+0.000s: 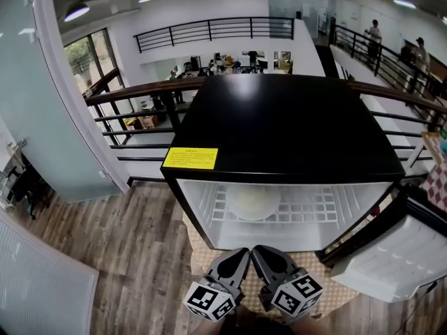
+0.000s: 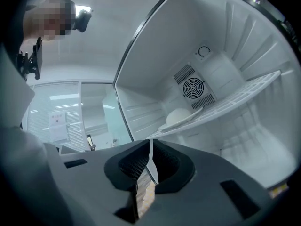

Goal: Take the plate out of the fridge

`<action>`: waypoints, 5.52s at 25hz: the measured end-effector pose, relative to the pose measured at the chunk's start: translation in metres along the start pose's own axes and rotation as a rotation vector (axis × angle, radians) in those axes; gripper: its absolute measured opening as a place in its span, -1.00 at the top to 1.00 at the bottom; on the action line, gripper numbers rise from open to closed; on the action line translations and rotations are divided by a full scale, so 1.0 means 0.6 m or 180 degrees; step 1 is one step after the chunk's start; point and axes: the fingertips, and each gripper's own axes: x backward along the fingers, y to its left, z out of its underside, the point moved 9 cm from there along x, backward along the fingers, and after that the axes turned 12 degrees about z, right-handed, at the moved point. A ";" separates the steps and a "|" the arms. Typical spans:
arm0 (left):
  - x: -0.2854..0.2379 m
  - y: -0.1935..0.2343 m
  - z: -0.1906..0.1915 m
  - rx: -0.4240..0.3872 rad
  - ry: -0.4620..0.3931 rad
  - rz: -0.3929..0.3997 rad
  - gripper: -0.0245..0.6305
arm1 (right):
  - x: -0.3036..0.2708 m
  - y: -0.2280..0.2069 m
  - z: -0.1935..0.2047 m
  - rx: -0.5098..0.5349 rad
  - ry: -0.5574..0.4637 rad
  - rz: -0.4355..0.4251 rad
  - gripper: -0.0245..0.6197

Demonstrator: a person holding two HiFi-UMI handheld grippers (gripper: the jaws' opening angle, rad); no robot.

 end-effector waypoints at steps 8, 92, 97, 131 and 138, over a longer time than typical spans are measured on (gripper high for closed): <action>-0.004 0.034 -0.003 0.0021 0.0104 0.0294 0.90 | -0.027 0.005 0.003 -0.0199 0.0010 0.0526 0.79; -0.037 0.051 0.001 0.0114 0.0072 0.0663 0.90 | -0.018 -0.052 -0.043 -0.3137 0.0033 0.0987 0.75; -0.037 0.049 0.004 0.0136 0.0081 0.0675 0.90 | -0.026 -0.047 -0.043 -0.2999 0.0016 0.0934 0.75; -0.011 0.047 0.009 0.0209 0.0132 0.0596 0.90 | -0.055 -0.056 -0.030 -0.2950 0.0034 0.0639 0.69; -0.011 0.046 0.012 0.0232 0.0125 0.0568 0.90 | -0.067 -0.059 -0.025 -0.3071 -0.0073 0.0535 0.69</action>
